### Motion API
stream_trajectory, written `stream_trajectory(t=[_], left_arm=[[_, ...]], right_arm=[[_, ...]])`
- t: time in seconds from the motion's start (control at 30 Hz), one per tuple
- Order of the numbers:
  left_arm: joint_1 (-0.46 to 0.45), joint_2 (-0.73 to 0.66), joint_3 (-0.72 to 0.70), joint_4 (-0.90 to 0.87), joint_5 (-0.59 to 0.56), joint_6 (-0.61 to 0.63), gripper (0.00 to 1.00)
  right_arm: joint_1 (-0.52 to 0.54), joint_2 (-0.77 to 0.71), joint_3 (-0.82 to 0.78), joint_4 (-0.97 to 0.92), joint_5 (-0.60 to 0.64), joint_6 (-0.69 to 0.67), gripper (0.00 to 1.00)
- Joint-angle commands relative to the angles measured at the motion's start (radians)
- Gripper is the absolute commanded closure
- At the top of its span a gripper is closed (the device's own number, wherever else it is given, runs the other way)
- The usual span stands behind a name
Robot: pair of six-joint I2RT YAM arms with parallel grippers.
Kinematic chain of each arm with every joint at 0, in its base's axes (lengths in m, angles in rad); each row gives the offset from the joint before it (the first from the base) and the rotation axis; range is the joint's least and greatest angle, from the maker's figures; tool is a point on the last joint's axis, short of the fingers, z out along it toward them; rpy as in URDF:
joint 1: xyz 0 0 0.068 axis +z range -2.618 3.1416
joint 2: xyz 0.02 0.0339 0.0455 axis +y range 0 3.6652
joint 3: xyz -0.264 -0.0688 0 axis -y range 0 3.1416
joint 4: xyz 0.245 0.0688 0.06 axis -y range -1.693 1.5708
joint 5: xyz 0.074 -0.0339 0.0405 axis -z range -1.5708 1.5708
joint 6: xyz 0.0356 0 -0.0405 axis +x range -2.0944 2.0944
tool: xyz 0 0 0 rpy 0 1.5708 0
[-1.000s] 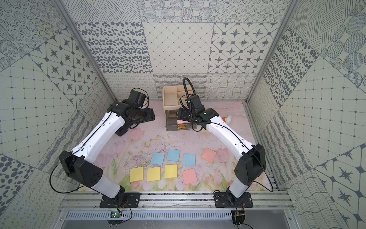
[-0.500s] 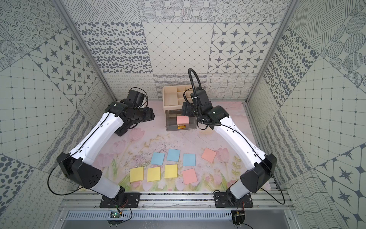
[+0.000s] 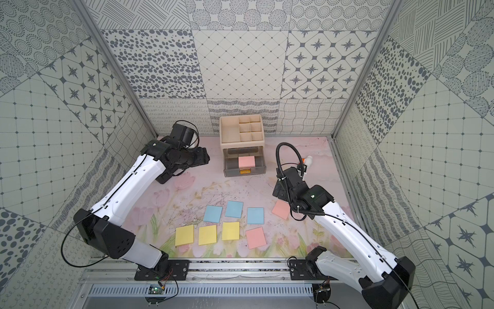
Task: Please put the sticky notes in the drawer by color
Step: Pick up the sticky notes from the center of the board.
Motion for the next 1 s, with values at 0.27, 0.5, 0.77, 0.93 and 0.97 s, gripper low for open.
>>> stream_trajectory(t=[0.27,0.5,0.77,0.93,0.97], left_arm=[[0.004,-0.04,-0.057,0.05,0.034,0.014,0.28],[0.004,-0.062,-0.086,0.047,0.023,0.018,0.28],[0.004,-0.061,-0.089,0.038,0.023,0.029,0.28],[0.004,-0.057,-0.09,0.042,0.023,0.028,0.28],[0.003,-0.056,-0.091,0.042,0.023,0.027,0.28]], right_arm=[[0.038,0.07,-0.252,0.258,-0.074,0.217,0.01],[0.036,0.232,-0.275,0.388,-0.085,0.211,0.01],[-0.001,0.336,-0.253,0.416,-0.091,0.173,0.01],[-0.014,0.343,-0.249,0.389,-0.083,0.165,0.01],[-0.016,0.346,-0.247,0.383,-0.081,0.165,0.01]])
